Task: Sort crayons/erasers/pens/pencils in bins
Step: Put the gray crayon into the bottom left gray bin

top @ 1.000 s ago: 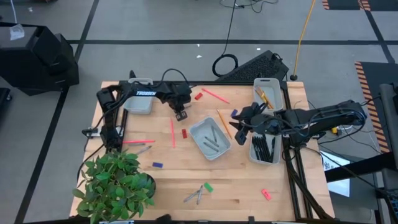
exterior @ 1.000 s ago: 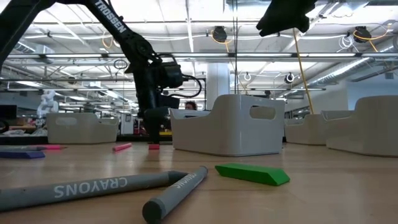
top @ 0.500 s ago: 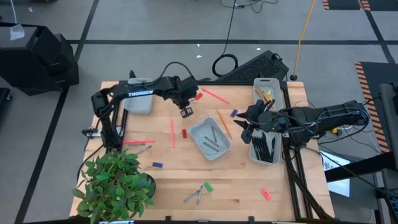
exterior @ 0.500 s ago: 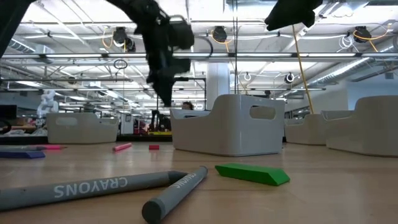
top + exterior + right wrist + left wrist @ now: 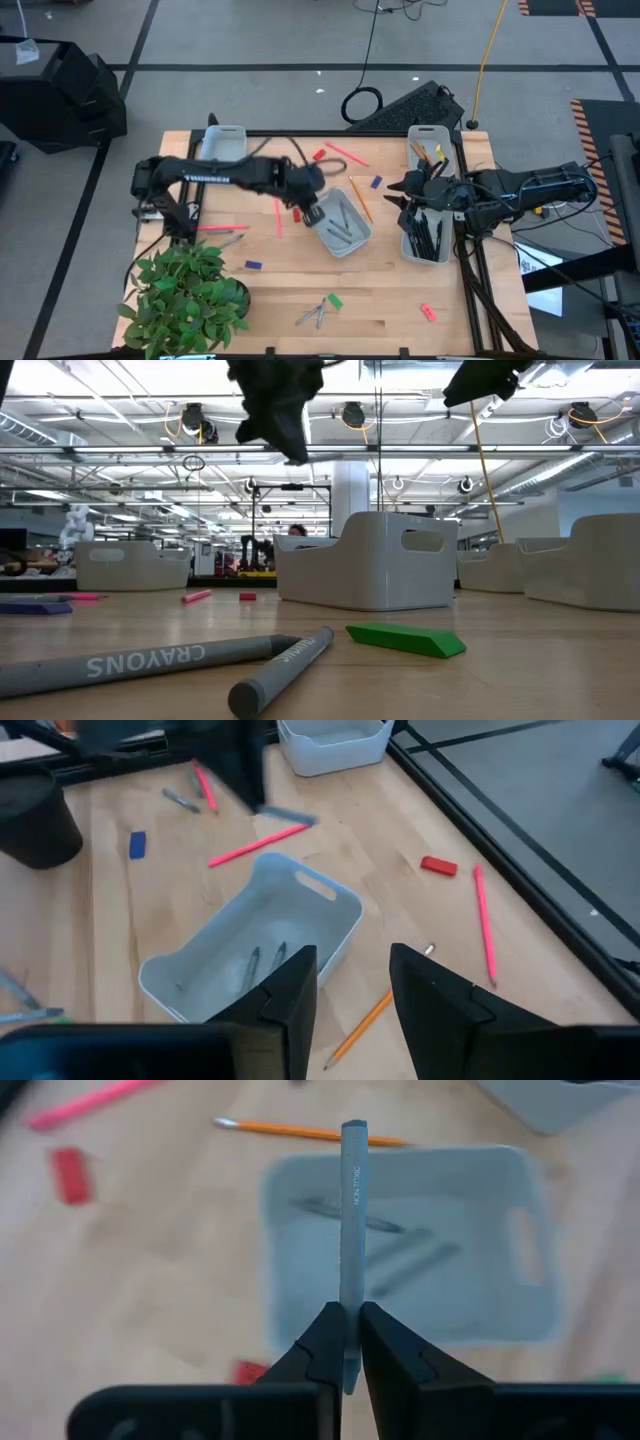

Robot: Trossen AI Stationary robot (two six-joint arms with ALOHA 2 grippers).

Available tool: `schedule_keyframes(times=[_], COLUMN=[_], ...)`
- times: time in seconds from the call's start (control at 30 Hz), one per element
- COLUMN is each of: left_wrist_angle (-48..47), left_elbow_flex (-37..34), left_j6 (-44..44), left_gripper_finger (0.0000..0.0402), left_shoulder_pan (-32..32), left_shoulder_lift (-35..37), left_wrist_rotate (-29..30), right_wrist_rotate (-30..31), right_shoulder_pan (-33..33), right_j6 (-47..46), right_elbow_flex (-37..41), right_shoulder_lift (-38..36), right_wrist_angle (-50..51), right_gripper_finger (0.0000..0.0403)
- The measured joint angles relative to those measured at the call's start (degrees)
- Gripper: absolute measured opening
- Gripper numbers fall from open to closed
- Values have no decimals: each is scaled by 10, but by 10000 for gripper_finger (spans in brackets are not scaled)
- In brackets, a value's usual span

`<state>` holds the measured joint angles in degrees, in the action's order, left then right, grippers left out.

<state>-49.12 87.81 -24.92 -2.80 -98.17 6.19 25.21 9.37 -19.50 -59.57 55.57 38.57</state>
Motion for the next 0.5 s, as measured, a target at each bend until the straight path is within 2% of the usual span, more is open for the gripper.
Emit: schedule_keyframes(times=[0.17,0.33,0.5], left_wrist_angle=[52,114,182], left_elbow_flex=[0,0,0], left_j6=[-90,-175,-204], left_gripper_finger=[30,30,30], left_shoulder_pan=[69,87,81], left_shoulder_lift=[-33,-88,-145], left_wrist_rotate=[19,14,-1], right_wrist_rotate=[0,-7,-112], right_shoulder_pan=[0,1,19], right_j6=[30,31,38], right_elbow_flex=[0,0,0], right_shoulder_lift=[0,0,3], right_wrist_angle=[4,6,5], right_gripper_finger=[123,123,123])
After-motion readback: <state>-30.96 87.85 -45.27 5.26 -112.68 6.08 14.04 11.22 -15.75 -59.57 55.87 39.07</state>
